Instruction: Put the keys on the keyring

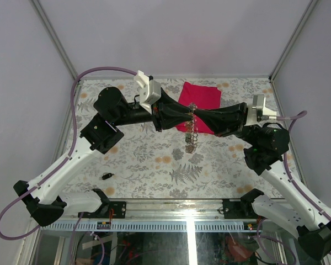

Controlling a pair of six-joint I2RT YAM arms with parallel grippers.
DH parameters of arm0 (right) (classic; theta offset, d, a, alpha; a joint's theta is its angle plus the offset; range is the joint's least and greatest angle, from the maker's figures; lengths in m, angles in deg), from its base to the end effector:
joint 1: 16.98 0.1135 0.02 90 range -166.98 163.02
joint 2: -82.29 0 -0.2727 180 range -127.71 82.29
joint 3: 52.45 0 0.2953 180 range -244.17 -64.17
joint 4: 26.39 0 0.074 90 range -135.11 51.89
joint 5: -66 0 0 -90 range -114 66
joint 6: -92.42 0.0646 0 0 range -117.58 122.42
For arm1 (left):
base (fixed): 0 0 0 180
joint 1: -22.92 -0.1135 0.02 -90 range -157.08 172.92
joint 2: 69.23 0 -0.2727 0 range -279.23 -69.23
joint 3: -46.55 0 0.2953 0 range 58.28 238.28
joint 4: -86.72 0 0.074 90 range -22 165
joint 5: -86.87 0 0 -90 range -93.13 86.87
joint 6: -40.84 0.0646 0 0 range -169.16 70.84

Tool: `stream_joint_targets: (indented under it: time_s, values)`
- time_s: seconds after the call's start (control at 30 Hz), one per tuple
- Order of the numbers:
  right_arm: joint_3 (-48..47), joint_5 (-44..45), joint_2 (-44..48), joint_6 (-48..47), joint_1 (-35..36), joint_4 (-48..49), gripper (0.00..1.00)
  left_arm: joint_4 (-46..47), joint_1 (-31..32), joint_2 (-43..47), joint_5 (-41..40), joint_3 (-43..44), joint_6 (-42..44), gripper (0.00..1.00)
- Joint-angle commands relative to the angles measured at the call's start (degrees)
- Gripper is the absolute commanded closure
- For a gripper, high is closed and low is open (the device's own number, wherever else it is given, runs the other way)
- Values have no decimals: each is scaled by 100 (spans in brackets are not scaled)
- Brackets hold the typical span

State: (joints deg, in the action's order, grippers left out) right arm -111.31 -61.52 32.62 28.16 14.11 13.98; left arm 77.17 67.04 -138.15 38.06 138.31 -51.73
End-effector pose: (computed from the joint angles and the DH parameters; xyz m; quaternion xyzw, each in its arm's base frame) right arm 0.1649 0.1454 0.4639 -0.3167 0.3128 0.5206 0.7286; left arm 0.1954 -0.2487 0.5108 0.4639 0.4453 -0.4913 0.5875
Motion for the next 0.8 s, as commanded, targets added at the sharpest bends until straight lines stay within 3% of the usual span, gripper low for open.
stream_joint_targets:
  time_s: [0.0,0.77]
  values:
    - [-411,-60,2,87,15,465,100,364,9,54,113,193,39,75]
    - [-530,-385,8,-52,22,-47,100,343,10,37,89,235,90,85]
